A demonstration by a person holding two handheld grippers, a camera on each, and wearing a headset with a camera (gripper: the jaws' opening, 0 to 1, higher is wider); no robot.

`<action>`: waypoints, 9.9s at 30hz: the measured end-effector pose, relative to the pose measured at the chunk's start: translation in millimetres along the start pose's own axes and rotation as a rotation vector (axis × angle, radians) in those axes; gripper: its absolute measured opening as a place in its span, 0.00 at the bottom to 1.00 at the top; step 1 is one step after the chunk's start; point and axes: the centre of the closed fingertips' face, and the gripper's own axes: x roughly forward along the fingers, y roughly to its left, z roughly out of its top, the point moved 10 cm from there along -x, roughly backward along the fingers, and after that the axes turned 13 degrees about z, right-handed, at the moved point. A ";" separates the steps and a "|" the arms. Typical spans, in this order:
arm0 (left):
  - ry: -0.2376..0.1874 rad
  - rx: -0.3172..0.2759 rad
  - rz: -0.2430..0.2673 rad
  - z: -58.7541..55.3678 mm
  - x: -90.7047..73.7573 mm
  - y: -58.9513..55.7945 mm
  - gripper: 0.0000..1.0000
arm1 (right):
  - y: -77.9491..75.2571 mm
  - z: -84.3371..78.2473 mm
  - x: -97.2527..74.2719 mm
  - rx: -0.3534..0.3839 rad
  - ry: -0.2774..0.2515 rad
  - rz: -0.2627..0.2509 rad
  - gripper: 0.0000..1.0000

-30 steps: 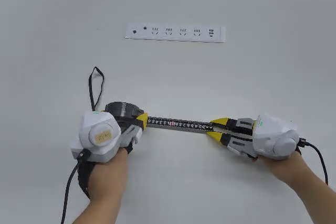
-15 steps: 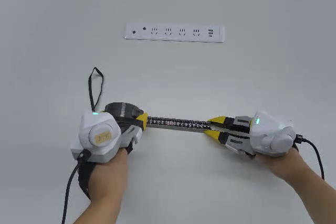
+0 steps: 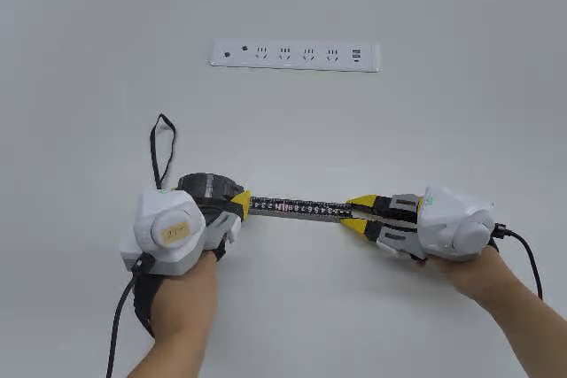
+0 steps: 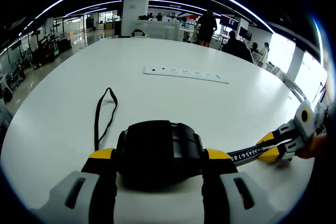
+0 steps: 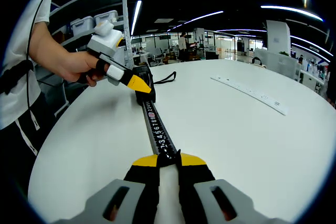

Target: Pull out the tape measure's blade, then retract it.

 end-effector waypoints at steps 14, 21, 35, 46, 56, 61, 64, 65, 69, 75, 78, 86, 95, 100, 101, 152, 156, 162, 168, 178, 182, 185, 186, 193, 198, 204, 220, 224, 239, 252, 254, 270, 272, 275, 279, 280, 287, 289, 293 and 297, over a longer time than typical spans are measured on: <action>0.000 -0.003 0.003 1.3 -2.2 0.0 0.63 | -1.6 2.2 7.4 0.002 -0.002 0.007 0.11; -0.001 -0.003 0.003 1.1 -2.7 0.1 0.62 | -0.6 4.3 11.7 0.003 -0.005 0.012 0.11; 0.001 -0.002 0.001 0.4 -1.4 0.5 0.62 | -1.0 9.1 23.1 0.002 -0.011 0.022 0.11; 0.001 -0.004 0.001 0.6 -0.7 0.1 0.62 | -0.4 13.6 32.0 0.008 -0.021 0.028 0.11; 0.002 -0.006 0.001 0.6 -0.1 -0.2 0.62 | -0.3 17.5 40.3 0.004 -0.024 0.040 0.11; 0.002 -0.007 0.001 0.9 -0.7 -0.3 0.63 | 0.4 20.0 46.1 0.005 -0.026 0.046 0.11; 0.003 -0.007 0.001 1.1 -0.8 -0.1 0.63 | 0.1 21.2 49.4 0.003 -0.025 0.050 0.11; 0.003 -0.006 0.001 1.1 -0.9 -0.1 0.63 | 0.0 21.3 49.9 0.003 -0.026 0.051 0.11; 0.004 -0.008 0.001 0.9 -0.6 0.1 0.63 | 0.6 22.8 53.2 0.003 -0.030 0.053 0.11; 0.002 -0.009 0.001 1.2 -0.7 0.3 0.63 | 0.4 25.3 58.6 -0.001 -0.029 0.060 0.11; 0.003 -0.009 0.002 1.3 -0.4 0.3 0.63 | 0.0 26.9 62.3 -0.002 -0.028 0.064 0.11; 0.002 -0.011 0.002 1.4 -0.2 0.6 0.63 | 0.7 30.6 71.2 0.002 -0.029 0.072 0.11; 0.001 -0.012 0.003 0.3 0.8 0.7 0.63 | 1.7 35.2 78.8 -0.002 -0.026 0.079 0.11; 0.002 -0.014 0.004 0.7 0.3 0.3 0.63 | 0.9 37.2 84.2 -0.002 -0.027 0.085 0.11; 0.003 -0.015 0.004 0.5 0.5 0.3 0.63 | 1.0 37.5 84.9 -0.002 -0.027 0.086 0.11; 0.007 -0.039 0.004 1.2 0.5 0.5 0.63 | -0.5 53.2 119.8 -0.013 -0.024 0.123 0.11; 0.007 -0.045 0.003 1.1 1.4 1.4 0.62 | -0.7 55.0 122.1 -0.016 -0.024 0.127 0.11; 0.004 -0.041 0.003 0.2 3.1 1.7 0.62 | -1.3 56.6 124.3 -0.020 -0.020 0.132 0.11; 0.000 -0.040 0.003 0.1 3.2 1.7 0.62 | -1.1 57.0 124.5 -0.018 -0.022 0.134 0.11; 0.003 -0.041 0.003 -0.8 5.6 2.2 0.63 | -1.0 58.1 124.5 -0.020 -0.018 0.137 0.11; 0.003 -0.043 0.003 -0.3 4.2 1.9 0.63 | -1.0 57.9 124.6 -0.019 -0.019 0.137 0.11; 0.003 -0.043 0.002 0.2 3.3 1.7 0.63 | -0.8 58.1 124.9 -0.020 -0.017 0.136 0.11; 0.003 -0.045 0.002 0.2 3.3 1.7 0.63 | -1.0 58.2 124.8 -0.019 -0.016 0.136 0.11; 0.006 -0.050 0.003 1.2 2.8 1.6 0.63 | -2.0 61.0 128.9 -0.026 -0.007 0.150 0.11; 0.005 -0.052 0.003 0.9 2.8 1.9 0.63 | -2.0 60.7 129.7 -0.025 -0.013 0.149 0.11; 0.003 -0.052 0.003 1.8 2.0 1.4 0.63 | -3.3 60.5 130.7 -0.028 -0.011 0.156 0.11; -0.003 -0.059 0.001 0.4 3.1 2.4 0.64 | -2.9 60.4 130.3 -0.015 -0.016 0.151 0.12; 0.002 -0.061 -0.006 0.5 4.7 3.2 0.64 | -2.7 60.7 130.1 -0.011 -0.017 0.153 0.13; -0.007 -0.012 -0.033 2.5 5.2 2.3 0.69 | -4.0 59.8 128.8 -0.002 -0.026 0.149 0.22; -0.037 -0.007 -0.036 4.4 7.0 3.7 0.81 | -6.1 60.8 133.1 0.002 -0.047 0.141 0.41; -0.041 -0.004 -0.031 4.6 7.3 4.4 0.82 | -6.4 60.8 133.0 0.003 -0.048 0.141 0.41; -0.061 0.013 -0.037 8.5 5.4 6.5 0.80 | -3.3 60.7 130.3 0.006 -0.042 0.143 0.37; -0.064 0.015 -0.043 8.8 4.2 7.5 0.80 | -2.6 60.6 128.9 0.010 -0.042 0.141 0.37; -0.070 0.023 -0.049 9.2 2.7 9.7 0.80 | -1.2 62.3 125.8 0.015 -0.051 0.135 0.37; -0.075 0.040 -0.066 9.4 2.2 10.7 0.80 | 0.0 64.7 121.1 0.027 -0.063 0.125 0.37; -0.074 0.044 -0.070 9.4 1.8 10.8 0.80 | 0.3 65.1 120.2 0.028 -0.063 0.124 0.37; -0.067 0.060 -0.114 7.3 -3.3 12.0 0.80 | 3.6 69.3 109.8 0.072 -0.100 0.104 0.40; -0.067 0.060 -0.128 6.3 -4.6 14.4 0.80 | 4.6 70.2 106.6 0.086 -0.113 0.096 0.41; -0.065 0.054 -0.148 5.8 -6.9 20.4 0.80 | 8.5 72.5 101.8 0.100 -0.119 0.085 0.41; -0.062 0.044 -0.160 6.8 -8.6 28.2 0.80 | 10.9 72.4 96.5 0.116 -0.127 0.072 0.41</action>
